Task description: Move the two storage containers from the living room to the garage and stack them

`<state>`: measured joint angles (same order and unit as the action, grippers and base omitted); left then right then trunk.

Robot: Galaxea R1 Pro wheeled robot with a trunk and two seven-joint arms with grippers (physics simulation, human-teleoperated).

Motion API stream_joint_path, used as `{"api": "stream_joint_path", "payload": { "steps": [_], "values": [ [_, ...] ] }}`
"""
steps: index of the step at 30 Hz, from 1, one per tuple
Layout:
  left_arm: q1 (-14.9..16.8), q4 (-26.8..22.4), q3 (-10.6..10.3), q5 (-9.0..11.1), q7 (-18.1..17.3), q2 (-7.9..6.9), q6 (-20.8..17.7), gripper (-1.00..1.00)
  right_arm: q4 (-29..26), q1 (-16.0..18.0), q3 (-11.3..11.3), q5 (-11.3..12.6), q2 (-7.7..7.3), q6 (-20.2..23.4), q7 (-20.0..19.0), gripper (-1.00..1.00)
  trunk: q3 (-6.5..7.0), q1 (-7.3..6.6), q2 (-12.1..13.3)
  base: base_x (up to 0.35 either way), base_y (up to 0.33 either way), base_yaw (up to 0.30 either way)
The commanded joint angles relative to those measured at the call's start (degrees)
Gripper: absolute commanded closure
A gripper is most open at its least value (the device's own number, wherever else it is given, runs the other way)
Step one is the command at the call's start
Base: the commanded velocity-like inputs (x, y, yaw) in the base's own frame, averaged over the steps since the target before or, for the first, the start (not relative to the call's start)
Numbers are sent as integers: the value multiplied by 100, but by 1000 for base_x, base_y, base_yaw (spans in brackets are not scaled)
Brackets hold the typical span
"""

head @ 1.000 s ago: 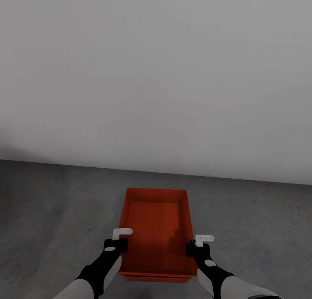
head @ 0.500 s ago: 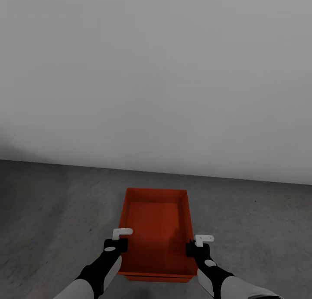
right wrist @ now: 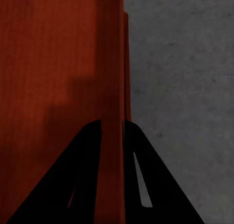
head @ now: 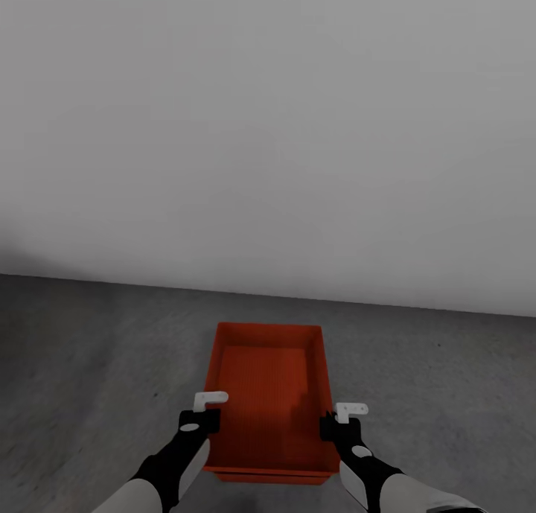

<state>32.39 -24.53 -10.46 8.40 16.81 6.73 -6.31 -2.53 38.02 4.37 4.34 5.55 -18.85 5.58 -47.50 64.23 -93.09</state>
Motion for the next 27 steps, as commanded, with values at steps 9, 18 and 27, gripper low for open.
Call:
{"api": "stream_joint_path", "payload": {
  "steps": [9,18,27],
  "values": [
    [0,1,238,91,186,-13,-37,100,-11,4,-203,75,-54,-224,-12,100,-166,197,-363,0,0,0],
    [1,1,238,91,191,-13,-37,100,-11,4,-203,75,-54,-224,-13,100,-291,351,-644,0,0,0],
    [3,1,238,91,191,-13,-37,100,-11,4,-203,75,-54,-224,-13,100,-291,351,-644,0,0,0]
  ]
}}
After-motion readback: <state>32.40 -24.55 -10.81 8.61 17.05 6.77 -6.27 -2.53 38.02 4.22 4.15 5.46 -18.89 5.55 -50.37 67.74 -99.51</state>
